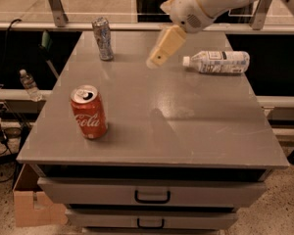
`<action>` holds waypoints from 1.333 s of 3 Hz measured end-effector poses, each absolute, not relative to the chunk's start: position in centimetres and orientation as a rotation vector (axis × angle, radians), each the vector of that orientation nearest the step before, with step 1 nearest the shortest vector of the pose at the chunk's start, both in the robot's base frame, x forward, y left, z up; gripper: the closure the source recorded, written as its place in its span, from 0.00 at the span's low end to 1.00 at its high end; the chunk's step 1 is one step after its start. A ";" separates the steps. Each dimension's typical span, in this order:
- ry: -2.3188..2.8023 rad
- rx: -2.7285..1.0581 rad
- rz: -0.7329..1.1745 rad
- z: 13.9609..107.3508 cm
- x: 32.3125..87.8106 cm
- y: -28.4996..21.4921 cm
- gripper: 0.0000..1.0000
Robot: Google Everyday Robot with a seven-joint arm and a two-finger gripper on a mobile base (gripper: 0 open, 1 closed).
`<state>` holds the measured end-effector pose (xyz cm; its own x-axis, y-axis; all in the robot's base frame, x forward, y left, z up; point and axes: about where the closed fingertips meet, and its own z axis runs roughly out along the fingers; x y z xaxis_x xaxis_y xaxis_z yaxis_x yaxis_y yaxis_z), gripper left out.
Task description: Pick redbull can
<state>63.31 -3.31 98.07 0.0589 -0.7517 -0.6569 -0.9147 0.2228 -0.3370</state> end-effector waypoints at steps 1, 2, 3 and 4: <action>1.663 -1.417 0.331 97.5 68.7 -1.0 0.00; 1.623 -1.328 0.386 96.9 73.1 1.7 0.00; 1.614 -1.271 0.464 95.4 77.1 4.7 0.00; 1.613 -1.255 0.556 93.6 79.3 8.4 0.00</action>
Offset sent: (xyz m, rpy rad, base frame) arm 0.1593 0.0847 -0.0144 0.3811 -0.0821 -0.0824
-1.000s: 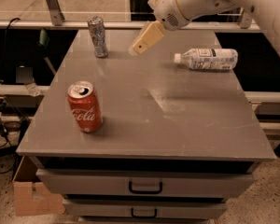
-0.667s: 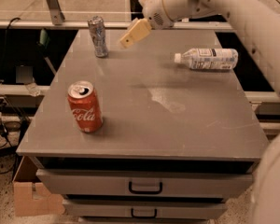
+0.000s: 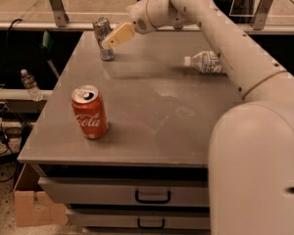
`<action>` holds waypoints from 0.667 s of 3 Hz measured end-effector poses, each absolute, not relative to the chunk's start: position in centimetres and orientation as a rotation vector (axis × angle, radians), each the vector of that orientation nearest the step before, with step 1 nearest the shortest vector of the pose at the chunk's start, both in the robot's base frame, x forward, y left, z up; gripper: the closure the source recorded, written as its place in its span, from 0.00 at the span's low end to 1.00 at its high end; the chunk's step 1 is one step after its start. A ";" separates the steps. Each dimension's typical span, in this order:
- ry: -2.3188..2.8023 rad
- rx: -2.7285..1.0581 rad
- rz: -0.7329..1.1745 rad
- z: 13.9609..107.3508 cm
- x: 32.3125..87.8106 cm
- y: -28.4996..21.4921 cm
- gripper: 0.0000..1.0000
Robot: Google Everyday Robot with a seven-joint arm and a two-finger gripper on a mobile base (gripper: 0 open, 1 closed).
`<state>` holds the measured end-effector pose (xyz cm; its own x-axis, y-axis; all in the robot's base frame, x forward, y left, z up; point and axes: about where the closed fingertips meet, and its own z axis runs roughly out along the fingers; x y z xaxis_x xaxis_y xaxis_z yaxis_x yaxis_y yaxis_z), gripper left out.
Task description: Pick redbull can
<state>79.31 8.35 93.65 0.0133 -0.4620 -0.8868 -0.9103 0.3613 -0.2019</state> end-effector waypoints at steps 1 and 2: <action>1.623 -1.226 0.637 92.3 80.6 10.8 0.00; 1.639 -1.206 0.684 91.0 81.7 12.5 0.05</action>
Offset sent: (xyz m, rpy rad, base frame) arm 0.0417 0.0527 -0.0344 0.1036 0.1204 0.0109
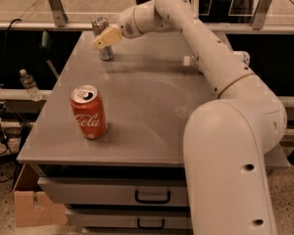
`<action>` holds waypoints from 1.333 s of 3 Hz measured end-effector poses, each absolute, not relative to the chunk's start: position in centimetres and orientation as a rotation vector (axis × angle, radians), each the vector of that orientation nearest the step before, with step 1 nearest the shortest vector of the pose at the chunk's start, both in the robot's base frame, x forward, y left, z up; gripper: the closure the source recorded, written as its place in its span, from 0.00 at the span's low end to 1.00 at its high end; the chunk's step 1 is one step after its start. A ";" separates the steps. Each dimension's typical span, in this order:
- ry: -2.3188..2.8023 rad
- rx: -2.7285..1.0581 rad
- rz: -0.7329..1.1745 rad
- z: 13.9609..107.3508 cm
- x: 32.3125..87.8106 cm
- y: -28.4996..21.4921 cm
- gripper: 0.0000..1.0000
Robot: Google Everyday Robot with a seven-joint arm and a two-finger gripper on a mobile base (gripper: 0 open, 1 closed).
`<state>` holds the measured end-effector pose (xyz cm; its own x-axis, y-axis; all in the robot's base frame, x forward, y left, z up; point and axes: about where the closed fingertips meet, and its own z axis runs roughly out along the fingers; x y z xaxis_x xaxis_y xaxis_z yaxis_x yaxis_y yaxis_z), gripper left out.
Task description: Pick redbull can
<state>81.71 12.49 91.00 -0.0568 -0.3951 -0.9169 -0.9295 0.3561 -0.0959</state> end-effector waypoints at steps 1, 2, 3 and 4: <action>1.662 -1.162 0.721 90.0 82.6 12.8 0.23; 1.668 -1.139 0.756 89.8 82.5 13.2 0.44; 1.626 -1.138 0.813 90.8 81.3 13.5 0.68; 1.536 -1.217 0.852 93.6 77.8 14.0 0.92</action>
Offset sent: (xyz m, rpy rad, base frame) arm 0.0080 0.0034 -0.0107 0.0901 0.0860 -0.0296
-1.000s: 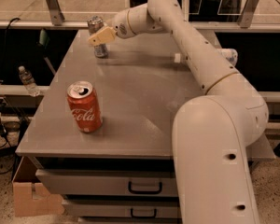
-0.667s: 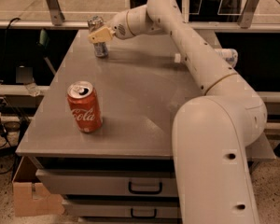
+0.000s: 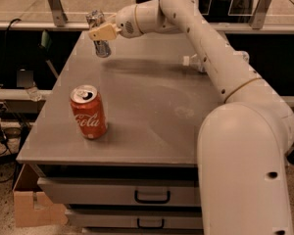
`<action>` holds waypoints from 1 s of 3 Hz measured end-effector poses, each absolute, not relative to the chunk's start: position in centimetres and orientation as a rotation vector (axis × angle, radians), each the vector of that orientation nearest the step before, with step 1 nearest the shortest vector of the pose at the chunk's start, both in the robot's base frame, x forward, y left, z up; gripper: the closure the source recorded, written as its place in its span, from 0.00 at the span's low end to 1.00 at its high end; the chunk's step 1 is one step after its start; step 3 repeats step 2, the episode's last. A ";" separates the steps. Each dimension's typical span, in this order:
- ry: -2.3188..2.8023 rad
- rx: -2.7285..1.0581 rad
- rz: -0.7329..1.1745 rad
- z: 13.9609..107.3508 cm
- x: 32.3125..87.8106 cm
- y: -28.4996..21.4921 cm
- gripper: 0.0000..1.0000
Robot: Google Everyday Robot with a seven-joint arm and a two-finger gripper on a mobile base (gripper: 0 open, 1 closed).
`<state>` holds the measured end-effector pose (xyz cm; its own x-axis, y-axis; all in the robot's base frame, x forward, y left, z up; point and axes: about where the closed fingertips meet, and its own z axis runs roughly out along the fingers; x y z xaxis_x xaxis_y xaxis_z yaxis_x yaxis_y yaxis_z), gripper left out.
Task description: Pick redbull can
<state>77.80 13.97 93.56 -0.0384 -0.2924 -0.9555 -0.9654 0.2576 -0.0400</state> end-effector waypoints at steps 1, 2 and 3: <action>1.410 -1.288 0.889 97.9 72.7 13.9 1.00; 1.387 -1.300 0.898 98.5 71.9 14.3 1.00; 1.387 -1.300 0.898 98.5 71.9 14.3 1.00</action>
Offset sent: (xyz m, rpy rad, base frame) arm -0.0493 -0.0005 0.0423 0.0369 -0.0672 0.0940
